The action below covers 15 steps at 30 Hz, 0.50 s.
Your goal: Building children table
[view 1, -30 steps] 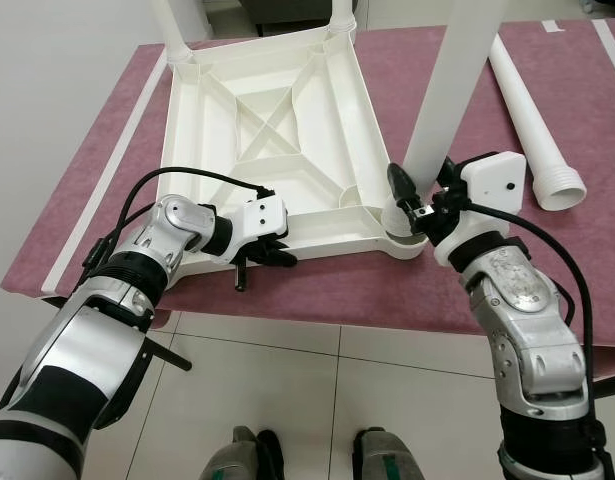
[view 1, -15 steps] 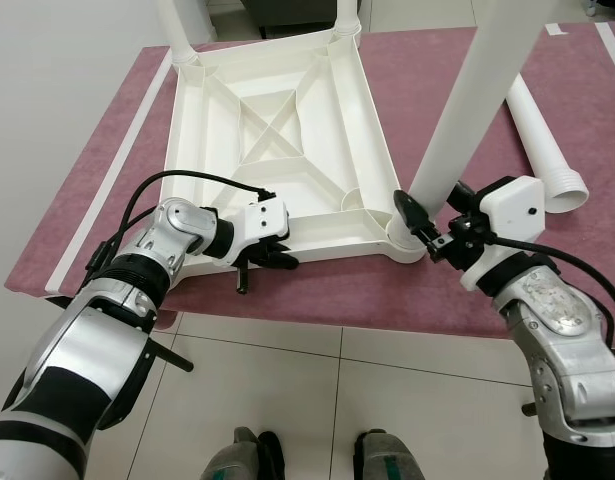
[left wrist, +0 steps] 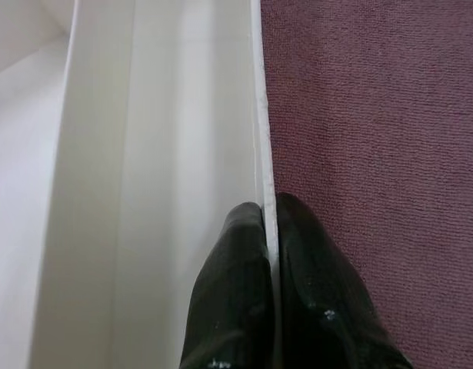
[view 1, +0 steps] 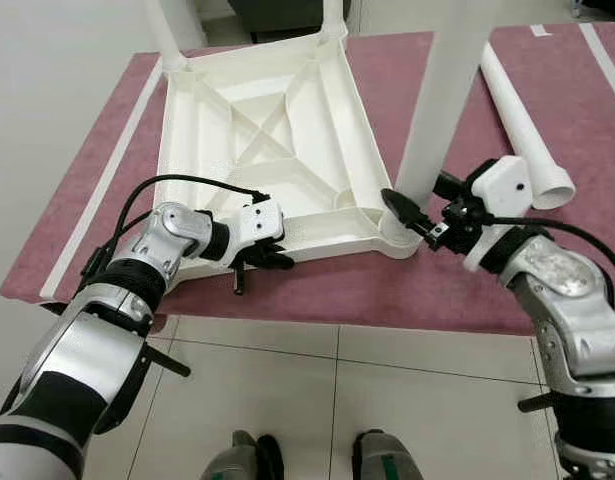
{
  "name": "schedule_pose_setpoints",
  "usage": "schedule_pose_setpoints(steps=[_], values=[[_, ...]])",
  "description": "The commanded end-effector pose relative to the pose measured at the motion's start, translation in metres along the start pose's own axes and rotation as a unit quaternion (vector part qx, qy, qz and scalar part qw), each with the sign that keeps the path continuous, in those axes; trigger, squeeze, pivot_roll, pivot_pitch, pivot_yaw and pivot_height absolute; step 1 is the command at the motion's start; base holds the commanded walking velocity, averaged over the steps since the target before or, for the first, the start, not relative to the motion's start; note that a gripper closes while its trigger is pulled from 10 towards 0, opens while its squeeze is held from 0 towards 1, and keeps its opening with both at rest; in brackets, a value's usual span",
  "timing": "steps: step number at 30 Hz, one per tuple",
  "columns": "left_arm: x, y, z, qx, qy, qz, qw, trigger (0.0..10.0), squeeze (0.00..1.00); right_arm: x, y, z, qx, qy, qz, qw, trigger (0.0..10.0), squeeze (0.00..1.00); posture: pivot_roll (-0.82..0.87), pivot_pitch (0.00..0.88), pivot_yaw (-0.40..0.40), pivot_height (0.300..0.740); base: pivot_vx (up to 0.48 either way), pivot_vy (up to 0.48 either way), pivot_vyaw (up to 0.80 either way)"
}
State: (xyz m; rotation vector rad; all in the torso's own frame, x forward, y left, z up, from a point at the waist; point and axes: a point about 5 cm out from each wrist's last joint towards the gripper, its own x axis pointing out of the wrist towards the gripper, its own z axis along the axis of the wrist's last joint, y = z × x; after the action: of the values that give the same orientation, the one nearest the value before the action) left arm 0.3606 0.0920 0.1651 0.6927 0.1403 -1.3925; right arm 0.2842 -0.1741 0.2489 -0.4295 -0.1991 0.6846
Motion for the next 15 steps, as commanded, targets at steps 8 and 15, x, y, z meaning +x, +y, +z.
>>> schedule_pose_setpoints(steps=[8,15], values=[[0.004,-0.016,-0.008,-0.012,-0.039,-0.011,0.999,0.0,0.0,0.015,0.012,-0.032,0.059,0.059,0.078,0.993,10.0,0.0,-0.15,0.18,0.16,0.74,0.0,0.0,0.0],[0.006,-0.018,-0.008,-0.012,-0.043,-0.013,0.999,0.0,0.0,0.02,0.009,-0.045,0.064,0.099,0.038,0.992,10.0,0.0,-0.15,0.181,0.161,0.74,0.0,0.0,0.0]])
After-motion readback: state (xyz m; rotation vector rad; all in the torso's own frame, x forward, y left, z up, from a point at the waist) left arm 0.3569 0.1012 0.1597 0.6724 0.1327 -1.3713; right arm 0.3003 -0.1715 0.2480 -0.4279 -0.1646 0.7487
